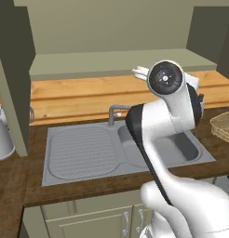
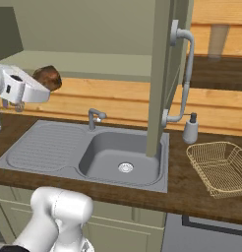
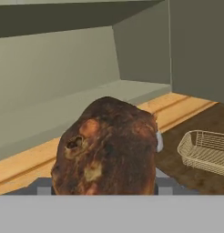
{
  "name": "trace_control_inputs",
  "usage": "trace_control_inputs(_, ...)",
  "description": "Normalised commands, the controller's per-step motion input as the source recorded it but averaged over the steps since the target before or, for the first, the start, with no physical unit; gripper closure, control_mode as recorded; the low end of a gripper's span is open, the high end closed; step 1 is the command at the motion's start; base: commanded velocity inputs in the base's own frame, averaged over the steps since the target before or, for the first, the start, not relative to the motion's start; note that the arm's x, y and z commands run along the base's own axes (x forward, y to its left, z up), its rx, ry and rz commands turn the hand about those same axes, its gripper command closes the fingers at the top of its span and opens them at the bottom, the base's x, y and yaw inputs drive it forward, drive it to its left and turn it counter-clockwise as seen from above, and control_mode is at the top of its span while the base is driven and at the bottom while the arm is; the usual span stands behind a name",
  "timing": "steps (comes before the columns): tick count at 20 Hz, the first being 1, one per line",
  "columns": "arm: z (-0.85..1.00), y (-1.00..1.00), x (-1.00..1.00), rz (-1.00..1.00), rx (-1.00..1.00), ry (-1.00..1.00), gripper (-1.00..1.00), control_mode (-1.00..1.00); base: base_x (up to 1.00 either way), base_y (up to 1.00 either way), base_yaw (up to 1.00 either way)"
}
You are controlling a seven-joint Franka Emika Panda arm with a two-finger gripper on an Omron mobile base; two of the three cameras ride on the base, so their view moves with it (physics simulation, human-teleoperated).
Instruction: Open the cabinet, pick up the bread from the cabinet and place it in the basket. Then move the basket to the dining counter.
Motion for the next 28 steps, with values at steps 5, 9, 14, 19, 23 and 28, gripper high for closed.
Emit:
trace_control_inputs(5, -0.11, -0.47, -1.0, -0.23, 0.0, -0.03, 1.0, -1.0, 0.0, 0.0, 0.0)
trace_control_inputs(9, -0.51, -0.65, -0.61, -0.28, -0.01, 0.0, 1.0, -1.0, 0.0, 0.0, 0.0)
trace_control_inputs(14, -0.71, -0.63, -0.03, -0.21, 0.0, 0.03, 1.0, -1.0, 0.0, 0.0, 0.0)
trace_control_inputs(19, -0.74, -0.53, 0.27, -0.17, -0.01, 0.0, 1.0, -1.0, 0.0, 0.0, 0.0)
trace_control_inputs(23, -0.91, -0.56, 0.31, -0.13, -0.03, -0.04, 1.0, -1.0, 0.0, 0.0, 0.0)
trace_control_inputs(28, -0.92, -0.79, 0.14, -0.11, -0.04, -0.03, 1.0, -1.0, 0.0, 0.0, 0.0)
